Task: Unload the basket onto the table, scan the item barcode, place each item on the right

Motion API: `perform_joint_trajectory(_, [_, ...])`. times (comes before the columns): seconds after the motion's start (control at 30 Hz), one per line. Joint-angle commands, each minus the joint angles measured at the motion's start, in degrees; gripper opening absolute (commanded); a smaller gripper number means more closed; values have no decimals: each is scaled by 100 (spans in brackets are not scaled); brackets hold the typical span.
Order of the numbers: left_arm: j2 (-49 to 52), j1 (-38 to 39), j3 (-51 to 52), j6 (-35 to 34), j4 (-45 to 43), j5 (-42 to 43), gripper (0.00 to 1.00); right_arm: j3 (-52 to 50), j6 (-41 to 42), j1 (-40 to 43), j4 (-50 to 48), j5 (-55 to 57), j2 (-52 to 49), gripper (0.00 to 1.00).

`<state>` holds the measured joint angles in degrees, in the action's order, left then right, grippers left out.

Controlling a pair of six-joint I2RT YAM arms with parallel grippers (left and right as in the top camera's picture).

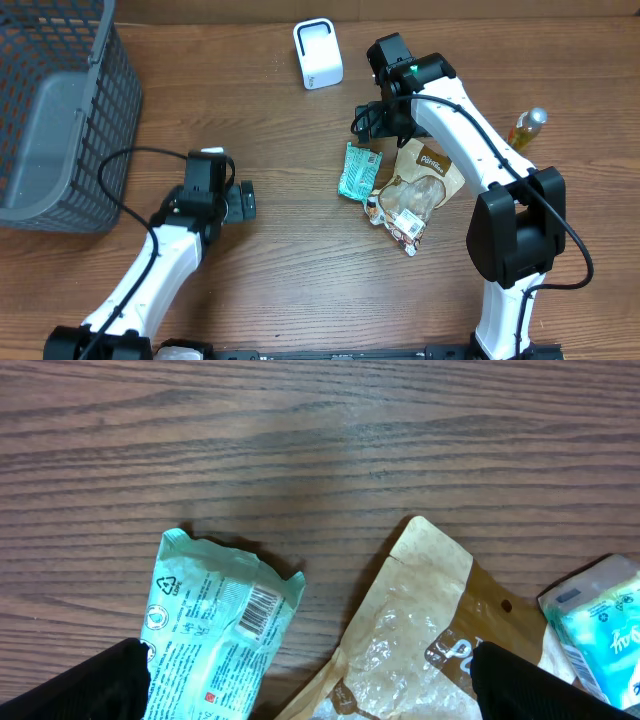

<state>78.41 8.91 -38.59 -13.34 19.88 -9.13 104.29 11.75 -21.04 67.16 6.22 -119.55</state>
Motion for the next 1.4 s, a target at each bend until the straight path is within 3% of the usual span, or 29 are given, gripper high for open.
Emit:
perform_joint_trajectory(0.0, [-275,-2,656,52,-479,-203,100,0,-26,-11,-7,20,26,100])
perform_joint_trajectory(0.47, [-922,-105,2514,44,-2380,-439,99,0,-26,-11,-7,20,26,100])
perform_joint_trajectory(0.8, [-1322,-627,3512,-511,-3467,-407,100,0,-26,-11,-7,20,26,100])
perform_joint_trajectory(1.0, [-1545,-859,3821,-514,-3622,-286,99,0,-26,-11,-7,17,26,100])
perform_joint_trajectory(1.37, [-1996,-1014,3836,-531,-3097,-195,100,0,-26,-11,-7,20,26,100])
